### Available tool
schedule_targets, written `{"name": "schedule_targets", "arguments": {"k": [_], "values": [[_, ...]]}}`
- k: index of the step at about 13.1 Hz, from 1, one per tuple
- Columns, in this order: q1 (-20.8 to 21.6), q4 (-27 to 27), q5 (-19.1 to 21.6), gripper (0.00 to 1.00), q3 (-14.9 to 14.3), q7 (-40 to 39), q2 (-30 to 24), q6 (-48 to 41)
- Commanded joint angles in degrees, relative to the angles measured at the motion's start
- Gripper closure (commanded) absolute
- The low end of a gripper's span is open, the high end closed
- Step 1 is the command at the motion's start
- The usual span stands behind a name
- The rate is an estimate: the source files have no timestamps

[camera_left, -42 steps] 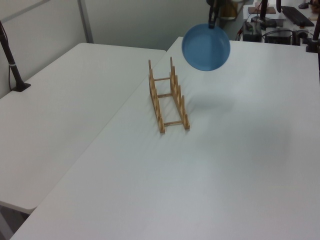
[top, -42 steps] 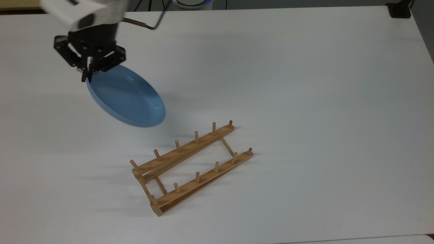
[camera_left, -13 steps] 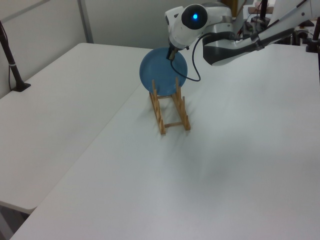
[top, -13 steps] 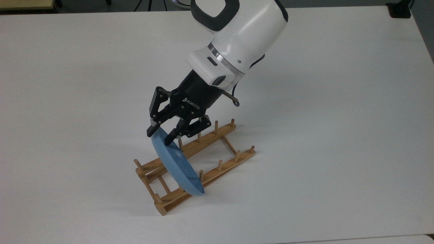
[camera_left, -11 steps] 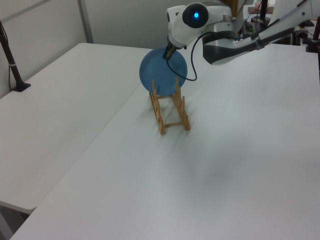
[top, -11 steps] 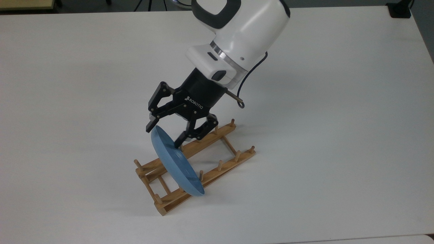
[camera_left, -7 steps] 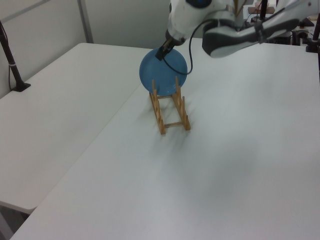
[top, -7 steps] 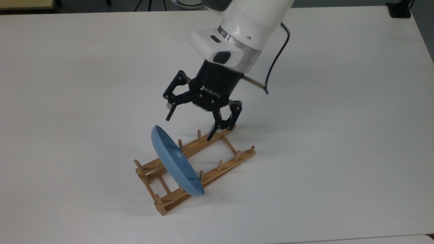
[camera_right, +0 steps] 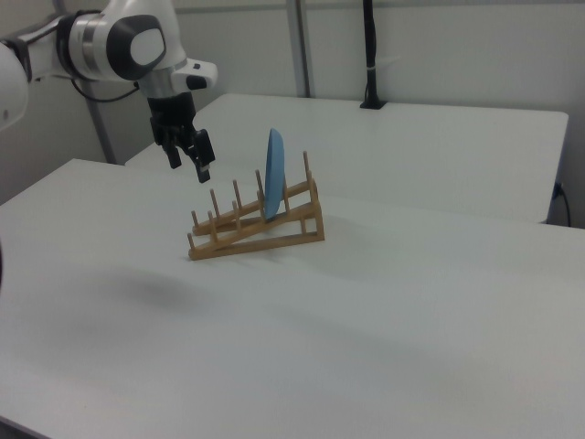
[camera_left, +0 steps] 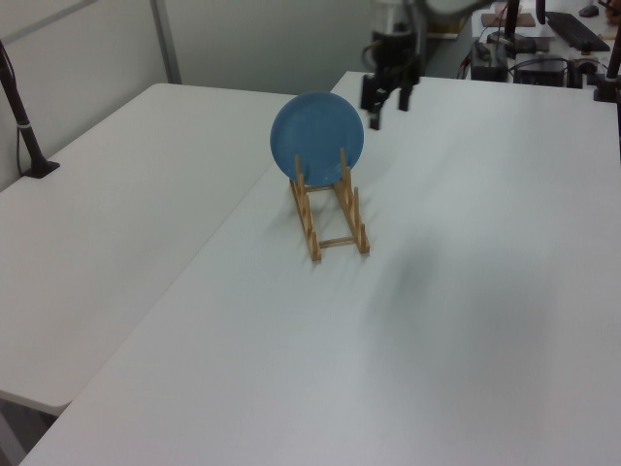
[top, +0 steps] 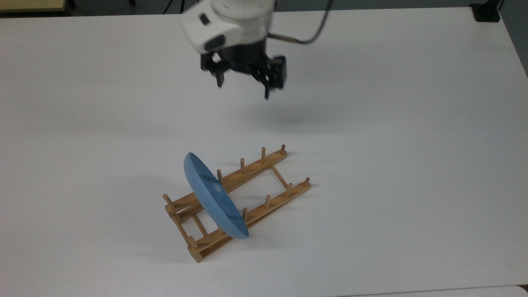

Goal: Place plate in plate rack

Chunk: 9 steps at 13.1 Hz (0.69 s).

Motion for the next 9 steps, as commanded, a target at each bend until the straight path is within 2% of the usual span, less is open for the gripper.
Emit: {"name": "schedule_targets", "arguments": {"k": [1,4,9], "values": [[-7.68,-13.48,2.76,0.00,5.61,-6.98,-11.69,-1.66],[-9.02,-14.56,2.59,0.00,5.18,-9.37,-12.85,-1.75],[-8.14,-14.38,-1.63,0.00,4.83,-9.11,-12.77,-5.17]]}}
